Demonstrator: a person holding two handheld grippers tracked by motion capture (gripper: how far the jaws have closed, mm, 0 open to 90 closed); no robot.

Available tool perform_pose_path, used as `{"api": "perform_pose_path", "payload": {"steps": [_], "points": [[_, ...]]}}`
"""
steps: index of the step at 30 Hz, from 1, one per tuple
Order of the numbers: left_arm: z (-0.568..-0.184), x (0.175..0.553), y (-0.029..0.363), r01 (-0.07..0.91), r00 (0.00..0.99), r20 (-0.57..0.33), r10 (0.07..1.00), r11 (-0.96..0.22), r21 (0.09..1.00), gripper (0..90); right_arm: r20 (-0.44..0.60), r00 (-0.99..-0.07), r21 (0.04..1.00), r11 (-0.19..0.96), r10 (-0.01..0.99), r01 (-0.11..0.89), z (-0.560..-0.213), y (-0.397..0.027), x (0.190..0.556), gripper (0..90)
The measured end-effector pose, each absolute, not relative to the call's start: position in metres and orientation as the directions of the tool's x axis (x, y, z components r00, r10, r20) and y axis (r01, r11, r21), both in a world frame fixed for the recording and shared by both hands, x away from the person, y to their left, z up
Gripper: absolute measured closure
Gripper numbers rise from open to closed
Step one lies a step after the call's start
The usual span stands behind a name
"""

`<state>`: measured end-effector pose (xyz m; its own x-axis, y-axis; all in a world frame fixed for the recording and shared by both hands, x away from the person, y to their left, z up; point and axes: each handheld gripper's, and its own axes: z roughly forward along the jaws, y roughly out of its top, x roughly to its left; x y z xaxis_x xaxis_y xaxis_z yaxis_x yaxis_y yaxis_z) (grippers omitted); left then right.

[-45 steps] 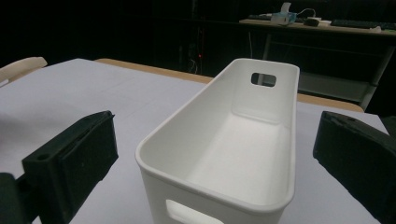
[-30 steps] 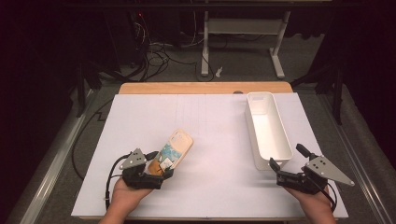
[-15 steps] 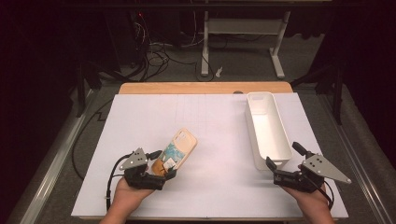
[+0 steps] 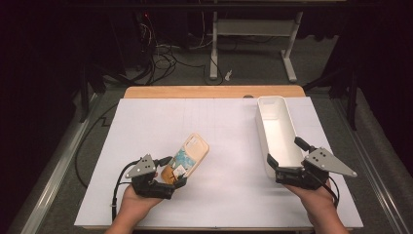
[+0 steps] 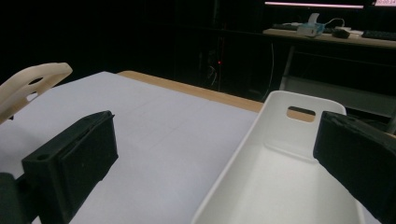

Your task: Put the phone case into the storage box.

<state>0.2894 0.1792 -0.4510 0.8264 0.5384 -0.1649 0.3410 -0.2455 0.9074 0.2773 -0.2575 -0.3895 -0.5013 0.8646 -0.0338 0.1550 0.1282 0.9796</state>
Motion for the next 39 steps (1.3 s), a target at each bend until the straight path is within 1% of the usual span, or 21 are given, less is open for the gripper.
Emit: {"api": "perform_pose_path", "payload": {"steps": [5, 9, 11, 17, 20, 23, 24, 26, 35, 39], "points": [[-0.450, 0.293, 0.179, 0.350, 0.827, -0.178, 0.533, -0.241, 0.905, 11.5, -0.028, -0.521, 0.978, 0.131, 0.853, 0.162, -0.386, -0.245, 0.284, 0.1], [-0.446, 0.295, 0.175, 0.346, 0.834, -0.179, 0.522, -0.243, 0.906, 11.6, -0.017, -0.538, 0.978, 0.127, 0.842, 0.168, -0.391, -0.236, 0.285, 0.1], [-0.440, 0.297, 0.171, 0.324, 0.846, -0.163, 0.508, -0.247, 0.913, 11.6, -0.025, -0.547, 0.975, 0.142, 0.836, 0.173, -0.395, -0.234, 0.284, 0.1], [-0.433, 0.303, 0.160, 0.302, 0.866, -0.157, 0.474, -0.245, 0.921, 11.6, -0.020, -0.548, 0.972, 0.144, 0.836, 0.184, -0.400, -0.238, 0.282, 0.1], [-0.432, 0.307, 0.145, 0.286, 0.883, -0.146, 0.446, -0.263, 0.921, 11.6, -0.016, -0.542, 0.972, 0.140, 0.840, 0.189, -0.403, -0.242, 0.282, 0.1], [-0.435, 0.307, 0.138, 0.278, 0.895, -0.147, 0.421, -0.268, 0.922, 11.6, -0.013, -0.542, 0.973, 0.137, 0.841, 0.188, -0.403, -0.244, 0.282, 0.1], [-0.438, 0.306, 0.133, 0.271, 0.904, -0.138, 0.405, -0.293, 0.917, 11.6, -0.016, -0.544, 0.973, 0.139, 0.839, 0.186, -0.403, -0.244, 0.282, 0.1], [-0.440, 0.305, 0.131, 0.273, 0.910, -0.139, 0.391, -0.310, 0.911, 11.6, -0.018, -0.547, 0.973, 0.139, 0.837, 0.182, -0.403, -0.244, 0.281, 0.1], [-0.443, 0.296, 0.132, 0.253, 0.931, -0.140, 0.338, -0.318, 0.914, 11.6, -0.025, -0.565, 0.974, 0.148, 0.824, 0.171, -0.403, -0.244, 0.278, 0.1], [-0.443, 0.293, 0.133, 0.235, 0.938, -0.124, 0.323, -0.332, 0.913, 11.5, -0.022, -0.583, 0.974, 0.150, 0.812, 0.172, -0.404, -0.244, 0.277, 0.1]]}}
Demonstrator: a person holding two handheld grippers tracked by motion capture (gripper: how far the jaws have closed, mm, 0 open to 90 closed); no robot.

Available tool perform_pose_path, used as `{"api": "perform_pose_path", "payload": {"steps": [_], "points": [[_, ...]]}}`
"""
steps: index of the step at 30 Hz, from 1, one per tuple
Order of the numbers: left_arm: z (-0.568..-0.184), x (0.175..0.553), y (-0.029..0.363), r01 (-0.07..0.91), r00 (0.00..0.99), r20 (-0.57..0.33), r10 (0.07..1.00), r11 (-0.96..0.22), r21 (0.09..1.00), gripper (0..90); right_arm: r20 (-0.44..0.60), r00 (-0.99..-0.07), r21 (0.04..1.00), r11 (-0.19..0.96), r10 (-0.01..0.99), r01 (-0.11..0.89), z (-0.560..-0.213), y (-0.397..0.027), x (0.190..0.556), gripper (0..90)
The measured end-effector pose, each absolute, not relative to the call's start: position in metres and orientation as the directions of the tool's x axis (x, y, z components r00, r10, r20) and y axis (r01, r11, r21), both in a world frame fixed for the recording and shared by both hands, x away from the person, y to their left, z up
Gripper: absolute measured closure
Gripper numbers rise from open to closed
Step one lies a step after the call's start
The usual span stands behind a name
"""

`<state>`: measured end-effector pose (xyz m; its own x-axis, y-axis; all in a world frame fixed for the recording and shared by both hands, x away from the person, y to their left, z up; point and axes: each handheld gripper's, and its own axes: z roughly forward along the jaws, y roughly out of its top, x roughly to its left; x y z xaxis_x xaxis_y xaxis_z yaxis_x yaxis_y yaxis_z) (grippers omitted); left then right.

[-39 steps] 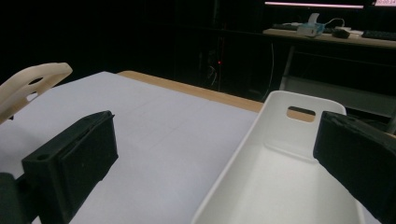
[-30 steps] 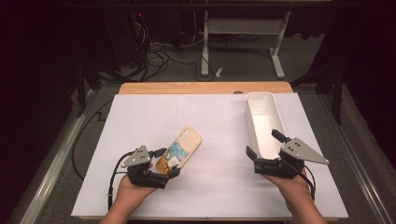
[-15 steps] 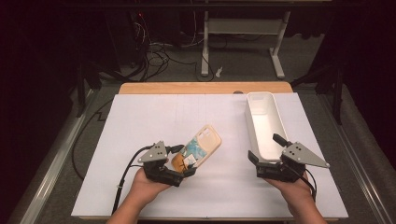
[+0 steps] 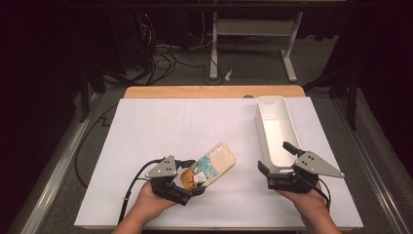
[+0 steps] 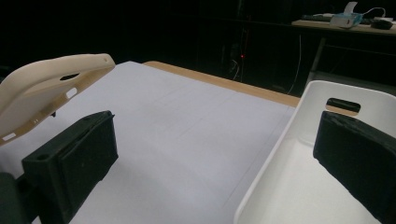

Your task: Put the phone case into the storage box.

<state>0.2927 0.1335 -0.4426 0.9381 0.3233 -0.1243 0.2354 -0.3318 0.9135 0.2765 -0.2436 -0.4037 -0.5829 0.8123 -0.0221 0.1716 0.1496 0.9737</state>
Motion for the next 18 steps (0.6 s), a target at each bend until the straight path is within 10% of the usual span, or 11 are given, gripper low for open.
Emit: {"api": "perform_pose_path", "payload": {"steps": [18], "points": [[-0.4465, 0.2934, 0.1405, 0.241, 0.941, -0.133, 0.312, -0.339, 0.910, 11.5, -0.025, -0.658, 0.966, 0.187, 0.753, 0.177, -0.4077, -0.2357, 0.2735, 0.1]]}}
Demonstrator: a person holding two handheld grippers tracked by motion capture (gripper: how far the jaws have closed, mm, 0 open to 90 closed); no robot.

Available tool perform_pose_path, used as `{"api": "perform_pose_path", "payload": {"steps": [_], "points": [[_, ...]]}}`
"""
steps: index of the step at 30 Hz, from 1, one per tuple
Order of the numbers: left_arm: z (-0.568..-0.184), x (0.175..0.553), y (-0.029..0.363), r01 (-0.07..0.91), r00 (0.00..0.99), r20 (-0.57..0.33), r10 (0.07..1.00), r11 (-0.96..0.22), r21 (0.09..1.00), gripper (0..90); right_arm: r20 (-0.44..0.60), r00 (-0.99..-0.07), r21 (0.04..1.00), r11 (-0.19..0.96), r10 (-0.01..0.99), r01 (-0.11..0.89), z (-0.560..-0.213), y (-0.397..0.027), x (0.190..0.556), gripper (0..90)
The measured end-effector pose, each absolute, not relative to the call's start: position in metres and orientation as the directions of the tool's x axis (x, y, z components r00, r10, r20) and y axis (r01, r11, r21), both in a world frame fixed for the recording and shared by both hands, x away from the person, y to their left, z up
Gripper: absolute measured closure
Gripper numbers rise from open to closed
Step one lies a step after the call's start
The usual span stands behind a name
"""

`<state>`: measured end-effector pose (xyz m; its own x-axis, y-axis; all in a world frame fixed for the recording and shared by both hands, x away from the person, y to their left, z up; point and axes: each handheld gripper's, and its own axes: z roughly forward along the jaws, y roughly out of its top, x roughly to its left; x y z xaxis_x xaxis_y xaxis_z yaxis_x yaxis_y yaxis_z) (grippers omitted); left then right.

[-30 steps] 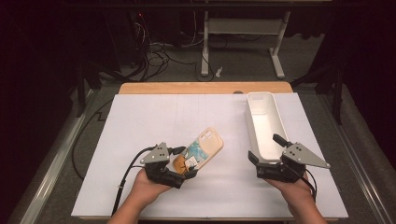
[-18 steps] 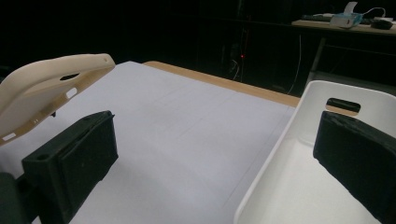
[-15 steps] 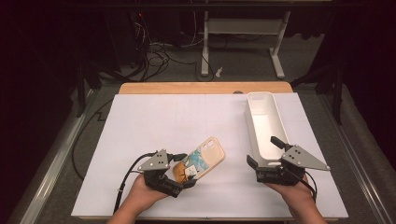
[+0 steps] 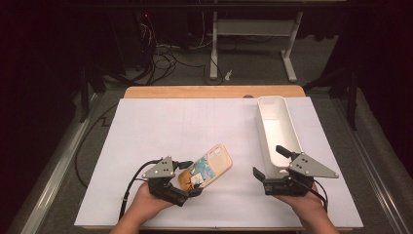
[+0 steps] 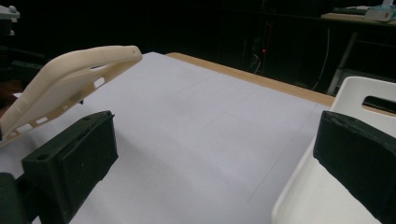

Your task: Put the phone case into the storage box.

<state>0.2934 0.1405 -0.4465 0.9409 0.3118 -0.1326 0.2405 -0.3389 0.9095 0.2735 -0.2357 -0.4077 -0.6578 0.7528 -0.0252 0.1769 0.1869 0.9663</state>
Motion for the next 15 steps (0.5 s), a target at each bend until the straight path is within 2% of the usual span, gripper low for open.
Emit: {"api": "perform_pose_path", "payload": {"steps": [15], "points": [[-0.4479, 0.2923, 0.1391, 0.229, 0.956, -0.145, 0.255, -0.339, 0.912, 11.4, 0.053, -0.757, 0.965, 0.162, 0.651, 0.206, -0.4119, -0.2282, 0.2729, 0.1]]}}
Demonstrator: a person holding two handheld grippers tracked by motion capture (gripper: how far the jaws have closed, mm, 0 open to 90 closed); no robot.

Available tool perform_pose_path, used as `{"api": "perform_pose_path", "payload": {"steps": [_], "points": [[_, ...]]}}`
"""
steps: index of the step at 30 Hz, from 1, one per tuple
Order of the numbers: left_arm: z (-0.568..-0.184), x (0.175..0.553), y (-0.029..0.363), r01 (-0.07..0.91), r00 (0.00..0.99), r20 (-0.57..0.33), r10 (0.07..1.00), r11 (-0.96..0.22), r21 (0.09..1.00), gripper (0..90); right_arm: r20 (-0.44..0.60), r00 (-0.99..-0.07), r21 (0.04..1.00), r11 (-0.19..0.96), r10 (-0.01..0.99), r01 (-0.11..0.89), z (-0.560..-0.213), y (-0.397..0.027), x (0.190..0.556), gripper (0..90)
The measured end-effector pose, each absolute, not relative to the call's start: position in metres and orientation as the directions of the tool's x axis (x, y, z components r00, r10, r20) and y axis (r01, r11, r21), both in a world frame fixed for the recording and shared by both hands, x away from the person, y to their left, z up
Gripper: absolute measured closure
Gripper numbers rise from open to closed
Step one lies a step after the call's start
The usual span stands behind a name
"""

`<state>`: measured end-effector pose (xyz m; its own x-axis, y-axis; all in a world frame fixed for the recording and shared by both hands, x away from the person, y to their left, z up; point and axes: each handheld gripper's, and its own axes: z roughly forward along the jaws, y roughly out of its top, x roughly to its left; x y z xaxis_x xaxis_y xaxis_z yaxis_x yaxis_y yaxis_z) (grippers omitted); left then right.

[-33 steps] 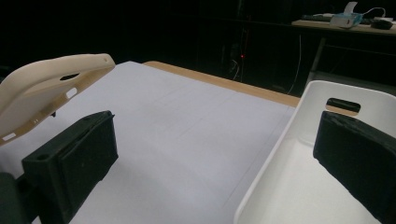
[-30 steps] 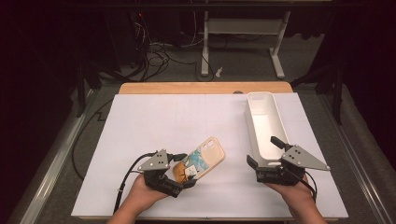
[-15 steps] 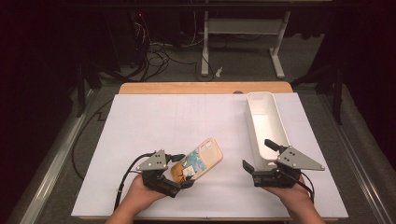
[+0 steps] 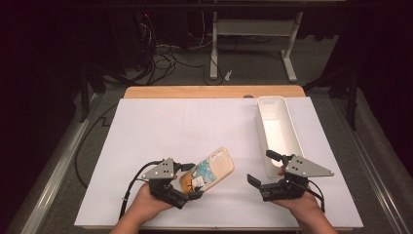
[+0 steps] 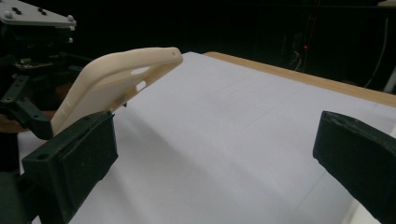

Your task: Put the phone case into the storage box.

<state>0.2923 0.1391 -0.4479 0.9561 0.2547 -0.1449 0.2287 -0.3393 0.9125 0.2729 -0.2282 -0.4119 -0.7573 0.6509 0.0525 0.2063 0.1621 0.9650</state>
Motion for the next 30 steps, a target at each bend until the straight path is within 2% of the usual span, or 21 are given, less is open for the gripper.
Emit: {"api": "perform_pose_path", "payload": {"steps": [12, 30], "points": [[-0.447, 0.292, 0.140, 0.222, 0.961, -0.149, 0.233, -0.329, 0.918, 11.4, 0.125, -0.818, 0.966, 0.120, 0.562, 0.230, -0.411, -0.221, 0.271, 0.0], [-0.449, 0.291, 0.136, 0.219, 0.969, -0.165, 0.182, -0.336, 0.916, 11.4, 0.157, -0.864, 0.960, 0.131, 0.478, 0.247, -0.413, -0.202, 0.271, 0.1]]}}
